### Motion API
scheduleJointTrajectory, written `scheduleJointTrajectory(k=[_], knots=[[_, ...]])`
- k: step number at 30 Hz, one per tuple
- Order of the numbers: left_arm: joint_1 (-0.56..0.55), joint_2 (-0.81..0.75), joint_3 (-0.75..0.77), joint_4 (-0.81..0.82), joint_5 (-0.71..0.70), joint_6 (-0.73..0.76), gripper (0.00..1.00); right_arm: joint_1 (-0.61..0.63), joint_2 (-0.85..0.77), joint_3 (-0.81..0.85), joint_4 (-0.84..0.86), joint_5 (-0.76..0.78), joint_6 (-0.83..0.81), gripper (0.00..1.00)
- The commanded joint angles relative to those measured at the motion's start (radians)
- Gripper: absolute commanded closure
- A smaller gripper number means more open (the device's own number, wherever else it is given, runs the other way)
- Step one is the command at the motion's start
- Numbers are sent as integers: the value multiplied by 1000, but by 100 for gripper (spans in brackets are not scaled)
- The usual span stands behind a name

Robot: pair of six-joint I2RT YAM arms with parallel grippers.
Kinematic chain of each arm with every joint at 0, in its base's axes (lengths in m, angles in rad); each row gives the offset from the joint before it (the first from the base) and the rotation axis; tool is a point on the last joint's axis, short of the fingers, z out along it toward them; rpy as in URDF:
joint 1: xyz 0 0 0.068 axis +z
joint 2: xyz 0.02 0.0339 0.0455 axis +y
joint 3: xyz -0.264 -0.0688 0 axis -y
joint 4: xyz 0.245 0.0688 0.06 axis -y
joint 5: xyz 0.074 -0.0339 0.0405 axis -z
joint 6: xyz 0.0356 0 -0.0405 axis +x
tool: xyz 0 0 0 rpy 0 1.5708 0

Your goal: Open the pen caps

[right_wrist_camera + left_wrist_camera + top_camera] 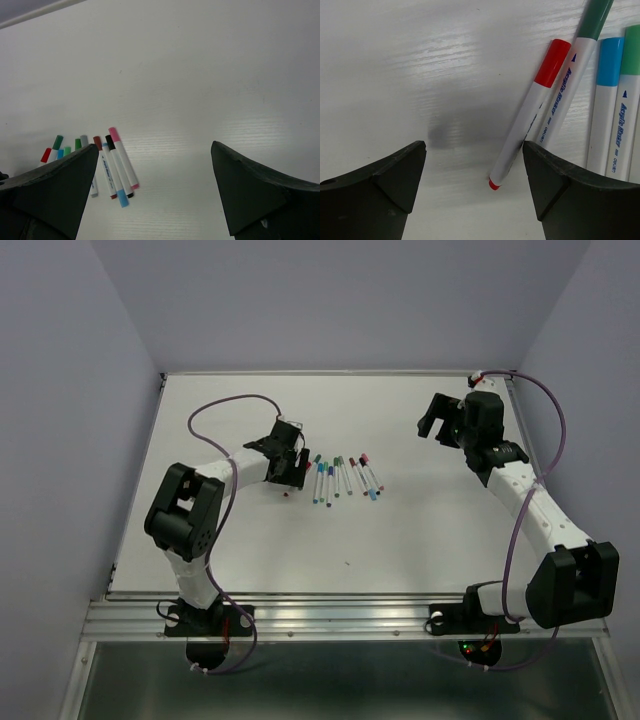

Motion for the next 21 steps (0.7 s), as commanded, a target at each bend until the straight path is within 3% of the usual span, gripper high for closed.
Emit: scheduleJointTrajectory(k=[1,8,13,21], knots=[[-2,19,14,4,9,1,11,-1,-30,-8,43,8,-19,0],[-21,37,13,18,53,17,18,-1,-30,-8,42,17,-22,0],[-35,50,22,21,69,30,28,-1,-25,-8,43,20,-20,0],[-48,94,40,4,43,35,58,-1,-30,-11,43,42,-20,0]])
